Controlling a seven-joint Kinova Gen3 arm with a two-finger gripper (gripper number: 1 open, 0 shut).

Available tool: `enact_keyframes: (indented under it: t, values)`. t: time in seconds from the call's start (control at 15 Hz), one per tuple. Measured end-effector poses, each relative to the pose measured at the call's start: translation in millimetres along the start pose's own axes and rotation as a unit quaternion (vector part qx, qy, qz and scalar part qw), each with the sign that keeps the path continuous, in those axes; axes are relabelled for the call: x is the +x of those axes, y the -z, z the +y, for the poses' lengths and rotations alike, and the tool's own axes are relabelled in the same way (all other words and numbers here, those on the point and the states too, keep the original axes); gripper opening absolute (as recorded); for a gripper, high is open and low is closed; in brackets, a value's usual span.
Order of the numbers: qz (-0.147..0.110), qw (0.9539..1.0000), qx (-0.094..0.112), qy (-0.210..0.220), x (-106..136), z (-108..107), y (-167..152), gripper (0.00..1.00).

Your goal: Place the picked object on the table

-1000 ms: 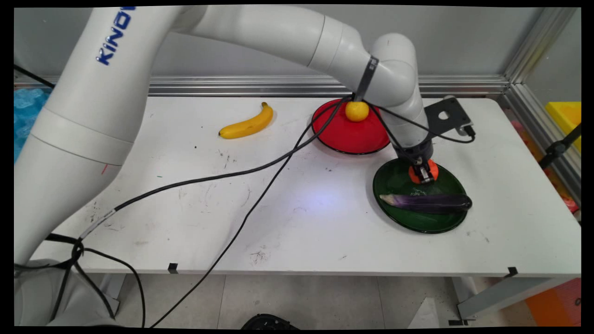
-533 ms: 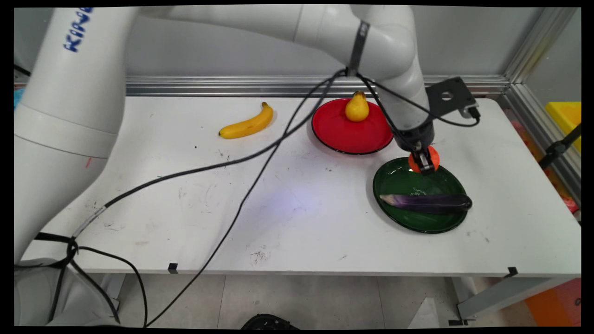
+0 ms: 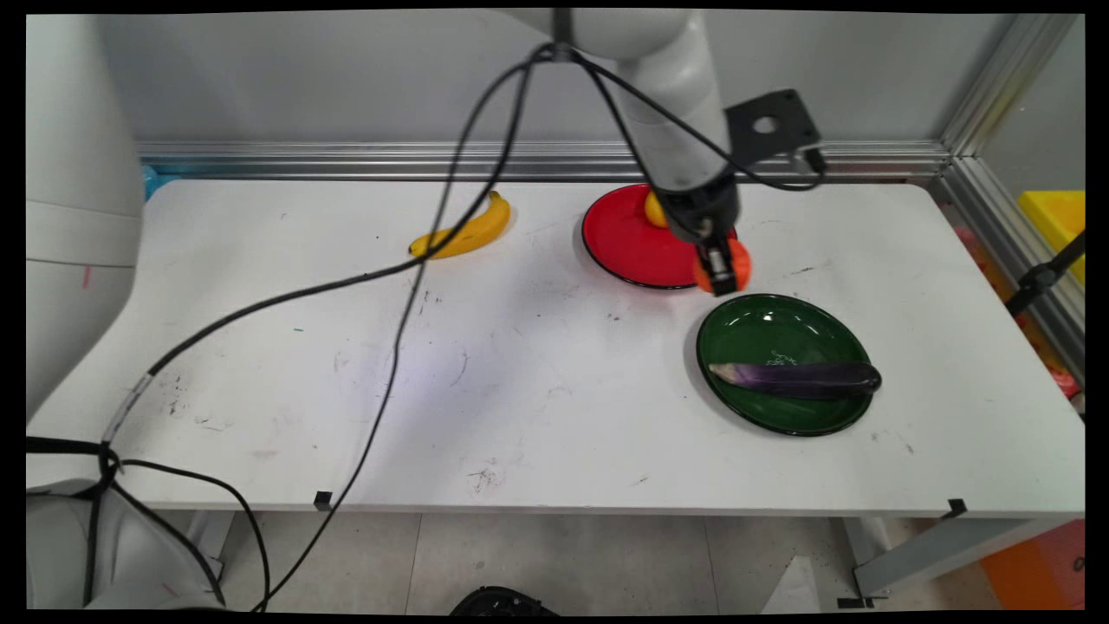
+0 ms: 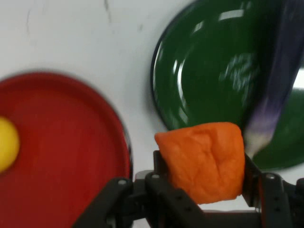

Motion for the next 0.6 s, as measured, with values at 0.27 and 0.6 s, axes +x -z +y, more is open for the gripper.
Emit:
enact_keyframes:
  t: [0.27, 0.6]
  values:
    - [-0.02, 0.9998, 0.003, -0.006, -30.3, -13.3, 9.2, 0.0]
    - [-0.037, 0.9992, -0.003, -0.01, -58.0, -22.8, -6.4, 0.0]
